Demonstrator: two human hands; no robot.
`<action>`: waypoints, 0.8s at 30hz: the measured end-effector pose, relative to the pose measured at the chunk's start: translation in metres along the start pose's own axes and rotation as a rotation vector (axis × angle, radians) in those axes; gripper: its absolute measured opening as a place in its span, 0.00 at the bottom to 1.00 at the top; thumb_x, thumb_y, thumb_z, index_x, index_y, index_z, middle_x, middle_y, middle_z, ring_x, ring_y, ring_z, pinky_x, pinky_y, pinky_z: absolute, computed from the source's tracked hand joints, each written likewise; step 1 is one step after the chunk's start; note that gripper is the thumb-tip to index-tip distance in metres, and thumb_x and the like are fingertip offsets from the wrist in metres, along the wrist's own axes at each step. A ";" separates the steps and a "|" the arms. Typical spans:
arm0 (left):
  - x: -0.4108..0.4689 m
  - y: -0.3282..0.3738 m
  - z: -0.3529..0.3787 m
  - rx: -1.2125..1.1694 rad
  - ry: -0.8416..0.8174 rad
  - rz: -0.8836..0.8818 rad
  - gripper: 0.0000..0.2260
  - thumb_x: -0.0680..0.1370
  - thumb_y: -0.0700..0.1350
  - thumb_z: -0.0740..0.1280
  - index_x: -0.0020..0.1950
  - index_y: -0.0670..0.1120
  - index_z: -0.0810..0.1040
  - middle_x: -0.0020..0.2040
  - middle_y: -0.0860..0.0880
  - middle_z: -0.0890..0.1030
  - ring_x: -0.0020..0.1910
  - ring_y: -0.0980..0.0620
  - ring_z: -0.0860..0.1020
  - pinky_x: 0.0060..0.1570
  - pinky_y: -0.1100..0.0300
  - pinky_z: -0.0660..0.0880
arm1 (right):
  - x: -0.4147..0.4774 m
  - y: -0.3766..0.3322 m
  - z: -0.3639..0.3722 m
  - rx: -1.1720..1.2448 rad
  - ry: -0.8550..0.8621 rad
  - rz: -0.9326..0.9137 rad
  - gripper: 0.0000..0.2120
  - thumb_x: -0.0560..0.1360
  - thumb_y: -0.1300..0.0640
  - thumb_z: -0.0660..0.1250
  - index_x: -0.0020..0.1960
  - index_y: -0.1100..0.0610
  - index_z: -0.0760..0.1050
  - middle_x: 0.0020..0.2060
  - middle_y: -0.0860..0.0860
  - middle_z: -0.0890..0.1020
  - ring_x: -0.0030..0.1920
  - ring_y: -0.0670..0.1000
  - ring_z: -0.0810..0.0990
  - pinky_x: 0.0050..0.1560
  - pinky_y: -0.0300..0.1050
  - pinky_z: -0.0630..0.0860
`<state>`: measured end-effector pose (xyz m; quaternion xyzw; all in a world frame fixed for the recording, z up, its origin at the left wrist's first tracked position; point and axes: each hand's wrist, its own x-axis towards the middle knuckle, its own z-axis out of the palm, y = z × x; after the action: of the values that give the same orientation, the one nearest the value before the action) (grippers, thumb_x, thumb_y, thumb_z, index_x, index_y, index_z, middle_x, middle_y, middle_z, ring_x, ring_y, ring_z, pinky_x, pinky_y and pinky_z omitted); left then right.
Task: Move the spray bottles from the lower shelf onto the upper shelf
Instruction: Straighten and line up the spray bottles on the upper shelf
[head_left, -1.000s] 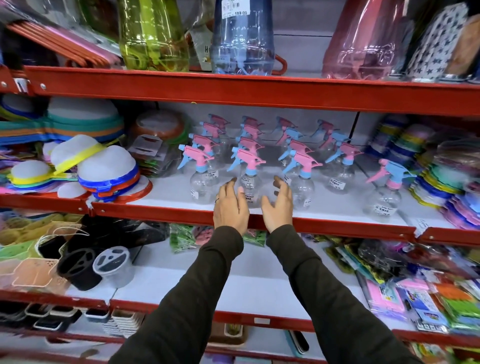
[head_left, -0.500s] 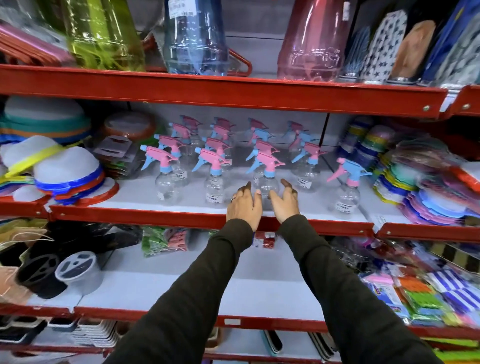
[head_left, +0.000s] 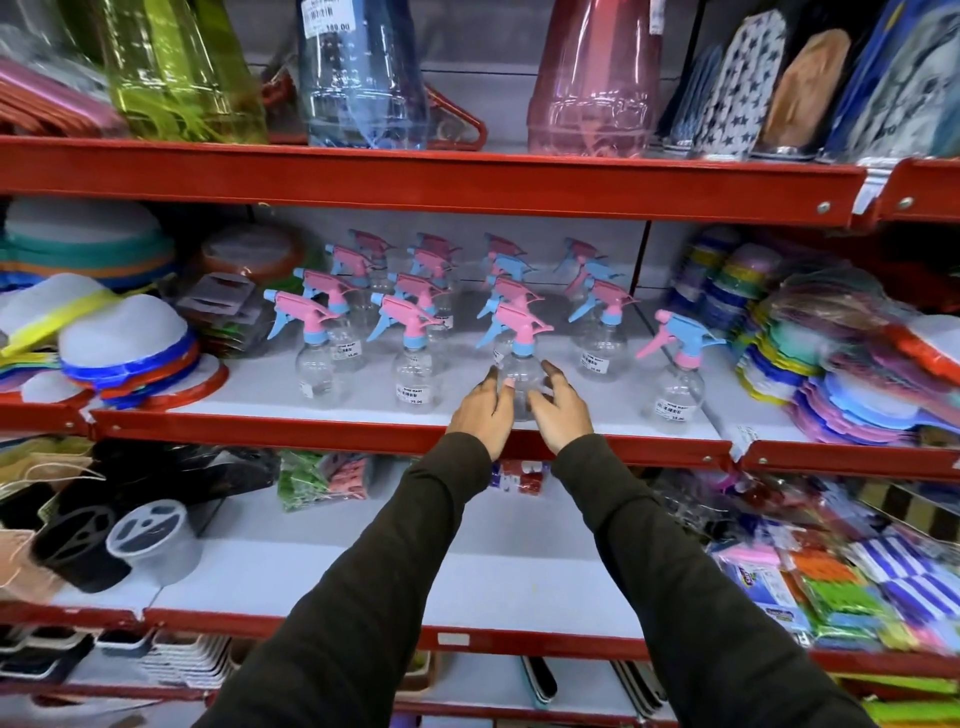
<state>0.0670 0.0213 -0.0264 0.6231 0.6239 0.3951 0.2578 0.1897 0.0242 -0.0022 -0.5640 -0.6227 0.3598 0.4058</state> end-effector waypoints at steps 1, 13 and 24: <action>0.001 0.004 0.005 -0.007 -0.003 0.003 0.26 0.84 0.57 0.49 0.79 0.45 0.61 0.77 0.41 0.67 0.75 0.43 0.66 0.73 0.54 0.60 | 0.001 0.002 -0.006 -0.013 0.000 -0.002 0.27 0.80 0.58 0.60 0.78 0.54 0.59 0.74 0.58 0.69 0.72 0.58 0.71 0.74 0.52 0.67; -0.033 0.019 0.025 -0.038 0.532 0.236 0.19 0.82 0.49 0.53 0.68 0.46 0.73 0.66 0.46 0.74 0.63 0.48 0.71 0.65 0.56 0.66 | -0.014 0.013 -0.040 0.171 0.481 -0.186 0.21 0.75 0.67 0.61 0.67 0.55 0.69 0.62 0.55 0.67 0.62 0.58 0.69 0.67 0.50 0.67; -0.013 0.074 0.072 -0.053 0.077 0.112 0.24 0.85 0.53 0.49 0.77 0.44 0.65 0.76 0.43 0.69 0.74 0.43 0.67 0.75 0.51 0.61 | 0.004 0.049 -0.087 0.095 0.307 0.055 0.28 0.82 0.59 0.56 0.80 0.60 0.54 0.79 0.59 0.58 0.79 0.57 0.57 0.79 0.50 0.55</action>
<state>0.1689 0.0143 -0.0082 0.6344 0.5866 0.4490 0.2275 0.2886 0.0328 -0.0105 -0.6095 -0.5200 0.3092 0.5123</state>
